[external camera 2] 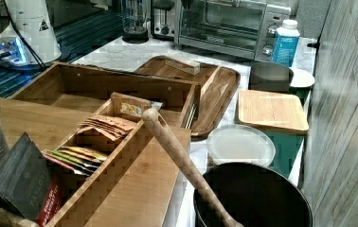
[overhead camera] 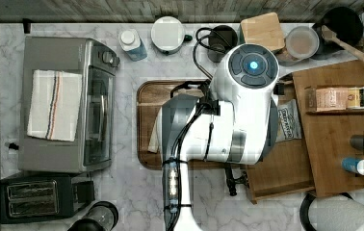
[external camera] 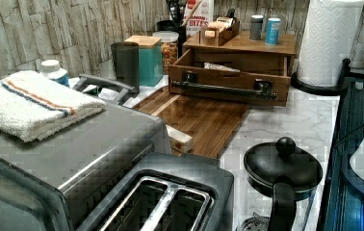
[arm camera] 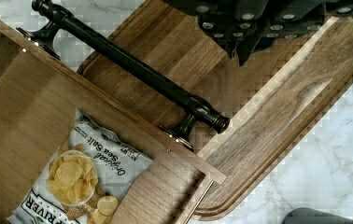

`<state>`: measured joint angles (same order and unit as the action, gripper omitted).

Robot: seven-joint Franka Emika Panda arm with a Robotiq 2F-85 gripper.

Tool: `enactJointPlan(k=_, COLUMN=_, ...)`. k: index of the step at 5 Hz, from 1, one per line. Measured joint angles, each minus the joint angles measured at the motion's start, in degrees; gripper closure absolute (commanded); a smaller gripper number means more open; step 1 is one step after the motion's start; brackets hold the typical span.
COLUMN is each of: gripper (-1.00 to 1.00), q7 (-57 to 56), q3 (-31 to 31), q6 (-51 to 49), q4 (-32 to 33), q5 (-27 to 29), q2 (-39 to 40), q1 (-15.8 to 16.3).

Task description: Close the drawer.

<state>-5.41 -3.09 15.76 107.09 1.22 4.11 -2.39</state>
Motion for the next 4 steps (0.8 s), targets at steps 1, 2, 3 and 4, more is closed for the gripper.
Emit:
enactJointPlan(k=1, gripper=1.00, q7=0.0, q3=-0.1, q6=0.7, q4=0.1, q5=0.0, q2=0.0, q1=0.0)
enactJointPlan(k=2, gripper=1.00, q7=0.0, q3=-0.1, q6=0.8, q4=0.3, q5=0.0, q2=0.2, q1=0.0)
enactJointPlan(k=3, gripper=1.00, q7=-3.9, q3=-0.1, q6=4.6, q4=1.8, q5=0.0, q2=0.2, q1=0.0)
enactJointPlan(k=4, gripper=1.00, q7=-9.3, q3=-0.1, q6=12.9, q4=5.4, q5=-1.4, q2=-0.2, q1=0.3)
